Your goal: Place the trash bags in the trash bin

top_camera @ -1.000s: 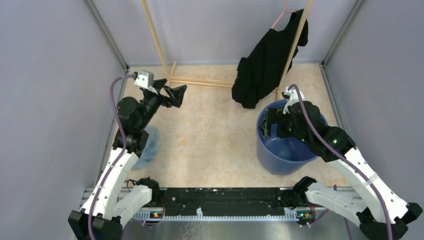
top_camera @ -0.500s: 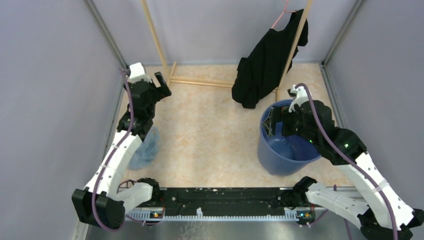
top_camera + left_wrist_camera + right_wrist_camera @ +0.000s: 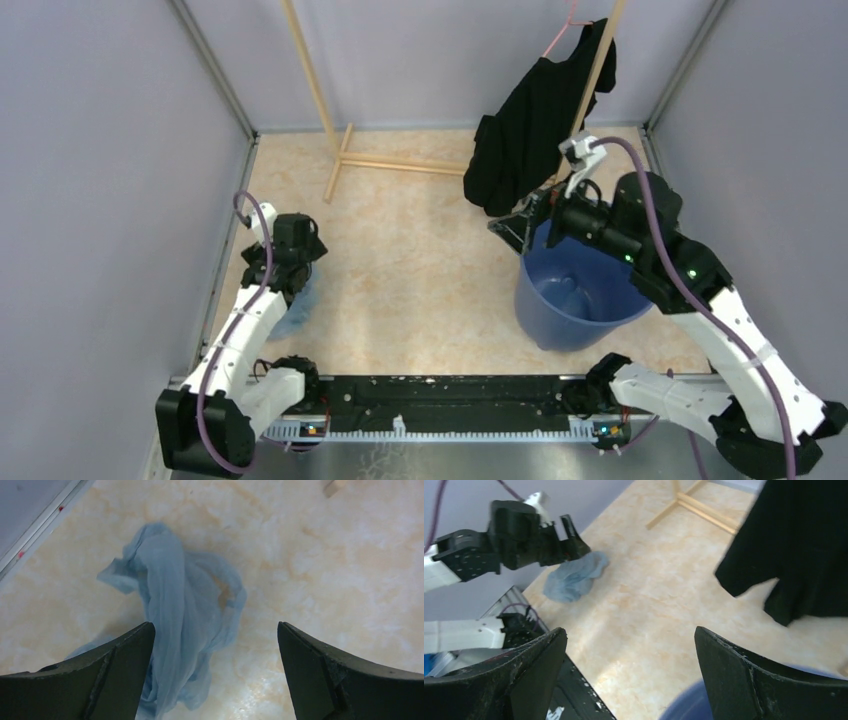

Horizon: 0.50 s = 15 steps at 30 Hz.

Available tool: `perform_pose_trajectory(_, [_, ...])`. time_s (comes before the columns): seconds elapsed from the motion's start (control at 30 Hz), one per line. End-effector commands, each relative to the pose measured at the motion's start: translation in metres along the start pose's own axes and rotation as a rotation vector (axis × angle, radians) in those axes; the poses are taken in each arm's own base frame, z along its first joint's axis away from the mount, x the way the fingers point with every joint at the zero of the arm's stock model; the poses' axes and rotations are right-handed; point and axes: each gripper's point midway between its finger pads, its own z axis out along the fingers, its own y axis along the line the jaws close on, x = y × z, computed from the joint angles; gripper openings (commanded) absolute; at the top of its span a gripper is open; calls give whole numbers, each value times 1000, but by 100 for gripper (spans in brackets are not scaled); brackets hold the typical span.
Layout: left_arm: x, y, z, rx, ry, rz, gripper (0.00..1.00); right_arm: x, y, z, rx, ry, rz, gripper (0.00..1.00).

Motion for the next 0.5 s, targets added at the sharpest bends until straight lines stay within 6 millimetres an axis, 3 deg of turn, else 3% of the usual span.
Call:
perform_pose_trajectory(0.0, [14, 25, 1, -110, 14, -99, 98, -13, 46, 29, -228, -29, -15, 99])
perform_pose_trajectory(0.1, [24, 27, 3, -111, 30, -116, 92, 12, 58, 47, -250, 16, -18, 99])
perform_pose_trajectory(0.2, [37, 34, 4, -129, 56, -121, 78, 45, 70, 59, -233, 90, -58, 99])
perform_pose_trajectory(0.33, [39, 31, 0, -92, 50, -157, 43, 75, 62, 65, -121, 157, -161, 99])
perform_pose_trajectory(0.4, [31, 15, -5, 6, 46, -151, 34, 83, 54, 64, -78, 176, -196, 99])
perform_pose_trajectory(0.47, [14, -19, -19, 195, 46, -133, 23, 85, 47, 62, -51, 181, -212, 99])
